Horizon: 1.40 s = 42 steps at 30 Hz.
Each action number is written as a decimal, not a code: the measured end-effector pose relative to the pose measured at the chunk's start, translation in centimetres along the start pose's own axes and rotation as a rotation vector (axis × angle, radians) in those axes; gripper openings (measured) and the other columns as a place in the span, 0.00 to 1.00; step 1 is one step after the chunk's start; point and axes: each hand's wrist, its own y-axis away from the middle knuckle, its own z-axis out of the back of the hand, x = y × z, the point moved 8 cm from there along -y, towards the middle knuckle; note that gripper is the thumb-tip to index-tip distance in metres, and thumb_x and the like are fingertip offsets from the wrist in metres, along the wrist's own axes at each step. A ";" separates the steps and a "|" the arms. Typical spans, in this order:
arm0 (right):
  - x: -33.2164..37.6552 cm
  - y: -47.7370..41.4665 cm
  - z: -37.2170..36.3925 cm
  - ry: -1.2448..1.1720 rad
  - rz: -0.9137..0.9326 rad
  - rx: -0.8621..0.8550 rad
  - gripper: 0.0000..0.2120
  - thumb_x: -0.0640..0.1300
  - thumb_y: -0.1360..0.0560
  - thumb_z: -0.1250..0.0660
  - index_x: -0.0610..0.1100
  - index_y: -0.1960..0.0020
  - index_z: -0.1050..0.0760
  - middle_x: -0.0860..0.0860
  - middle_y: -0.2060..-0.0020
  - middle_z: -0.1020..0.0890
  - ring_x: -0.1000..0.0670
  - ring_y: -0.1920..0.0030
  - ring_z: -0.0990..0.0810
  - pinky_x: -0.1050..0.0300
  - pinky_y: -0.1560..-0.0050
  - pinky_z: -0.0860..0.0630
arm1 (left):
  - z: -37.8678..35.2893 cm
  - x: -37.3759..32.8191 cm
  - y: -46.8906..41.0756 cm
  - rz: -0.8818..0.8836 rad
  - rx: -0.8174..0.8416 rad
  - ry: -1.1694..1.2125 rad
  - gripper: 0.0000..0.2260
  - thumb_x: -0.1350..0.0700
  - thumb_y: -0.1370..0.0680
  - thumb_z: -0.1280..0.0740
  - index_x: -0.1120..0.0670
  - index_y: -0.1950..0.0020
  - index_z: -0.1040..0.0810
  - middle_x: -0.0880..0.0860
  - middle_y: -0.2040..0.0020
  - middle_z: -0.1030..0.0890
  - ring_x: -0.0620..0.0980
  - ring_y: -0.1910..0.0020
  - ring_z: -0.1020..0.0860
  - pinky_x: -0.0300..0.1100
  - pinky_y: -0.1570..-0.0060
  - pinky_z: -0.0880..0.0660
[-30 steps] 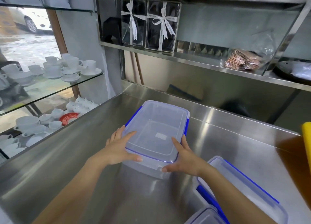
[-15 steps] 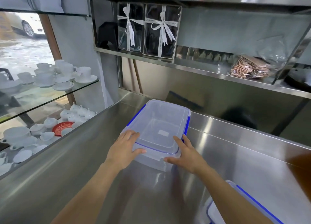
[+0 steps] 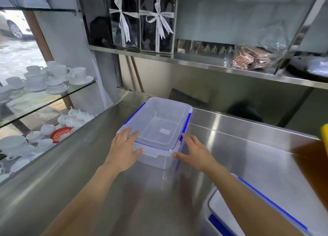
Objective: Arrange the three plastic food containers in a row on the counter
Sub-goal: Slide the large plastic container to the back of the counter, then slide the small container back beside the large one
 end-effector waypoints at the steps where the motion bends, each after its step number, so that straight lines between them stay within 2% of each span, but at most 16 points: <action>1: -0.5 0.5 0.7 0.002 -0.009 -0.014 0.37 0.61 0.28 0.35 0.51 0.25 0.46 0.49 0.25 0.40 0.45 0.28 0.37 0.44 0.28 0.38 | 0.1 -0.9 0.5 0.025 -0.007 0.059 0.29 0.46 0.24 0.36 0.53 0.26 0.39 0.57 0.23 0.43 0.55 0.24 0.47 0.48 0.27 0.49; 4: -2.7 2.1 2.8 0.007 -0.058 -0.046 0.37 0.61 0.28 0.35 0.51 0.25 0.46 0.48 0.25 0.40 0.44 0.27 0.38 0.44 0.28 0.39 | -0.3 -5.5 2.7 0.048 0.039 0.270 0.34 0.39 0.28 0.37 0.52 0.26 0.39 0.55 0.24 0.43 0.52 0.24 0.47 0.45 0.28 0.50; 8: -6.5 5.2 4.9 0.025 -0.147 -0.074 0.39 0.62 0.28 0.35 0.52 0.25 0.48 0.48 0.25 0.41 0.43 0.27 0.39 0.47 0.30 0.39 | -3.9 -12.4 6.2 -0.042 0.214 0.354 0.47 0.28 0.40 0.49 0.50 0.25 0.44 0.53 0.22 0.46 0.50 0.23 0.50 0.44 0.27 0.52; 10: -8.4 7.2 5.6 0.019 -0.186 -0.082 0.39 0.62 0.29 0.35 0.53 0.25 0.48 0.49 0.25 0.41 0.42 0.27 0.38 0.46 0.29 0.40 | -6.0 -14.8 7.5 -0.060 0.300 0.377 0.46 0.28 0.37 0.45 0.48 0.24 0.47 0.52 0.22 0.48 0.50 0.23 0.50 0.46 0.26 0.53; 13: -10.7 9.9 6.2 0.008 -0.224 -0.093 0.40 0.63 0.29 0.35 0.52 0.25 0.48 0.48 0.25 0.41 0.43 0.27 0.39 0.42 0.28 0.41 | -8.2 -16.6 9.0 0.003 0.412 0.433 0.41 0.35 0.28 0.37 0.49 0.23 0.53 0.51 0.21 0.49 0.50 0.23 0.49 0.48 0.25 0.50; 18: -14.0 13.8 6.0 0.008 -0.287 -0.051 0.41 0.63 0.30 0.34 0.51 0.24 0.49 0.46 0.25 0.39 0.43 0.27 0.38 0.41 0.29 0.39 | -11.6 -17.4 12.2 0.251 0.734 0.512 0.56 0.31 0.35 0.33 0.53 0.25 0.67 0.53 0.21 0.56 0.52 0.23 0.49 0.47 0.26 0.47; 21: -15.7 15.4 5.7 -0.004 -0.338 -0.011 0.41 0.62 0.31 0.32 0.50 0.25 0.45 0.47 0.26 0.37 0.43 0.29 0.34 0.42 0.30 0.37 | -12.0 -17.8 12.8 0.314 0.717 0.606 0.58 0.37 0.35 0.28 0.58 0.25 0.66 0.54 0.21 0.51 0.51 0.25 0.43 0.43 0.29 0.43; 22: -16.2 15.7 5.5 -0.013 -0.352 0.013 0.40 0.61 0.31 0.32 0.50 0.25 0.44 0.47 0.27 0.35 0.44 0.31 0.32 0.44 0.31 0.34 | -11.9 -17.9 12.6 0.318 0.674 0.622 0.56 0.40 0.35 0.27 0.60 0.25 0.63 0.54 0.23 0.43 0.51 0.28 0.36 0.42 0.32 0.37; 24: -17.1 16.1 5.1 -0.040 -0.374 0.049 0.39 0.59 0.31 0.30 0.48 0.26 0.42 0.46 0.31 0.30 0.45 0.37 0.27 0.49 0.36 0.29 | -11.7 -18.1 12.4 0.333 0.610 0.663 0.50 0.45 0.32 0.26 0.61 0.25 0.57 0.51 0.39 0.29 0.48 0.49 0.22 0.40 0.45 0.25; 26: -17.7 16.3 4.9 -0.042 -0.395 0.048 0.37 0.59 0.31 0.30 0.46 0.28 0.38 0.46 0.37 0.25 0.48 0.46 0.24 0.53 0.42 0.25 | -12.1 -18.2 12.4 0.372 0.580 0.730 0.46 0.47 0.31 0.27 0.58 0.26 0.54 0.52 0.49 0.25 0.49 0.61 0.22 0.44 0.52 0.21; 29: -18.6 16.1 4.9 -0.017 -0.420 -0.008 0.38 0.63 0.34 0.31 0.47 0.30 0.36 0.48 0.40 0.22 0.48 0.46 0.23 0.50 0.44 0.23 | -12.3 -18.3 12.5 0.452 0.474 0.853 0.34 0.50 0.28 0.29 0.55 0.31 0.47 0.57 0.56 0.22 0.51 0.71 0.24 0.45 0.62 0.20; 34: -19.1 15.8 4.9 0.008 -0.470 -0.122 0.32 0.65 0.31 0.34 0.45 0.37 0.34 0.46 0.46 0.22 0.46 0.51 0.22 0.48 0.49 0.21 | -10.2 -19.1 11.4 0.407 0.116 0.741 0.12 0.55 0.25 0.32 0.58 0.50 0.33 0.55 0.51 0.27 0.50 0.60 0.27 0.41 0.60 0.32; 37: -18.9 15.6 5.0 0.082 -0.496 -0.196 0.26 0.64 0.26 0.41 0.43 0.41 0.36 0.43 0.46 0.22 0.41 0.49 0.22 0.49 0.54 0.25 | -10.3 -20.1 10.9 0.337 0.097 0.796 0.07 0.55 0.26 0.31 0.56 0.55 0.26 0.52 0.46 0.26 0.48 0.57 0.23 0.41 0.53 0.29; 39: -18.5 15.5 4.9 0.091 -0.506 -0.265 0.26 0.63 0.25 0.43 0.41 0.41 0.36 0.41 0.45 0.23 0.39 0.47 0.22 0.49 0.54 0.27 | -11.1 -22.2 11.4 0.264 0.325 0.975 0.15 0.49 0.30 0.27 0.53 0.47 0.24 0.53 0.41 0.22 0.48 0.49 0.20 0.44 0.47 0.24; 40: -18.3 15.4 4.7 0.083 -0.502 -0.290 0.26 0.62 0.24 0.43 0.41 0.41 0.36 0.41 0.44 0.23 0.39 0.46 0.22 0.48 0.53 0.26 | -11.5 -23.1 11.8 0.220 0.456 0.986 0.28 0.44 0.33 0.26 0.51 0.36 0.28 0.52 0.34 0.26 0.48 0.39 0.24 0.47 0.39 0.26; 42: -18.3 15.3 4.3 0.004 -0.499 -0.303 0.26 0.62 0.25 0.42 0.41 0.41 0.36 0.42 0.44 0.24 0.40 0.47 0.22 0.46 0.51 0.24 | -12.5 -23.4 12.5 0.169 0.646 0.845 0.52 0.37 0.37 0.26 0.49 0.23 0.53 0.45 0.22 0.50 0.50 0.23 0.47 0.51 0.26 0.42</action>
